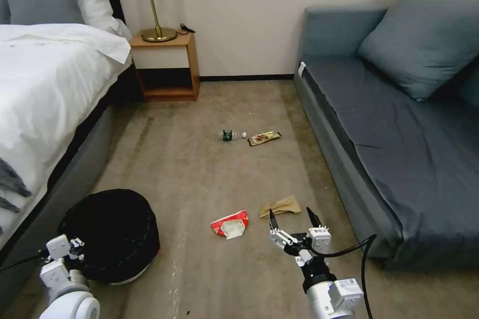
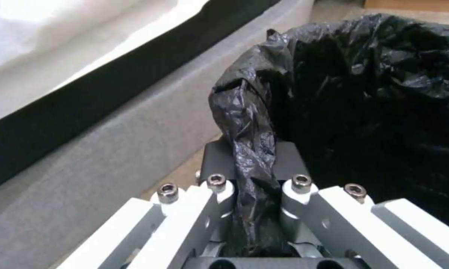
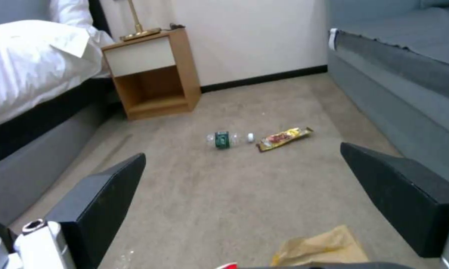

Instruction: Pick up the trash bin, then pick up the garbage on the floor and place it into the trash bin.

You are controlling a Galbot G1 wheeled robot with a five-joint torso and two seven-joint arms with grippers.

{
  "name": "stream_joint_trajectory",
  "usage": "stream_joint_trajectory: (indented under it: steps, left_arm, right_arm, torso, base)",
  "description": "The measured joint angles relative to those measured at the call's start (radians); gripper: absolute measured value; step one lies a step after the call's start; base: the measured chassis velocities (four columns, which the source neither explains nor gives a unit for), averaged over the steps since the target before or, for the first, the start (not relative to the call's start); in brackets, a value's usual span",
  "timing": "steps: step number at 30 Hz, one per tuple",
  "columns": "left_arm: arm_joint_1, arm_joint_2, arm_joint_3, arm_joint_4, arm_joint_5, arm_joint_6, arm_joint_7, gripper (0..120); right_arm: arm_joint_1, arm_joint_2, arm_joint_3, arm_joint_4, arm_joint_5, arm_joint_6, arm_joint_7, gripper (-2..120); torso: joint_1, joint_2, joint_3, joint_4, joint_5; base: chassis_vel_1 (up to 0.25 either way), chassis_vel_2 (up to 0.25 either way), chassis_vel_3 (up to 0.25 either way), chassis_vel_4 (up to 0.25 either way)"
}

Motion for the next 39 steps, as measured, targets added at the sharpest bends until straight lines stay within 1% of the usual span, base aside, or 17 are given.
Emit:
stream_joint_trajectory:
  steps: [17,21,31,39]
  left_arm:
    - [-0.002,0.001,0.006,0.012,-0.001,-0.007,0.0,6]
    - [-0.004,0.001,0.008,0.013,-0.001,-0.007,0.0,6]
    - [-0.006,0.001,0.01,0.021,0.001,-0.014,0.0,6]
    - [-0.006,0.001,0.01,0.023,0.002,-0.018,0.0,6]
  right_arm:
    - [0.001,0.004,-0.003,-0.007,-0.004,0.002,0.003,100]
    - [0.003,0.004,-0.004,-0.009,-0.004,-0.001,0.003,100]
    - [0.007,-0.003,-0.007,-0.017,-0.007,-0.001,-0.006,100]
    - [0.015,-0.009,-0.017,-0.024,-0.01,0.002,-0.006,100]
  torso:
    - [0.0,0.0,0.0,0.0,0.0003]
    - [0.0,0.0,0.0,0.0005,0.0006]
    - [0.0,0.0,0.0,0.0006,0.0013]
    - [0.0,0.0,0.0,0.0,0.0008]
  base:
    - [-0.1,0.097,0.097,-0.1]
    - [-0.084,0.101,0.098,-0.093]
    - [-0.085,0.08,0.096,-0.088]
    - [-0.02,0.012,0.021,-0.013]
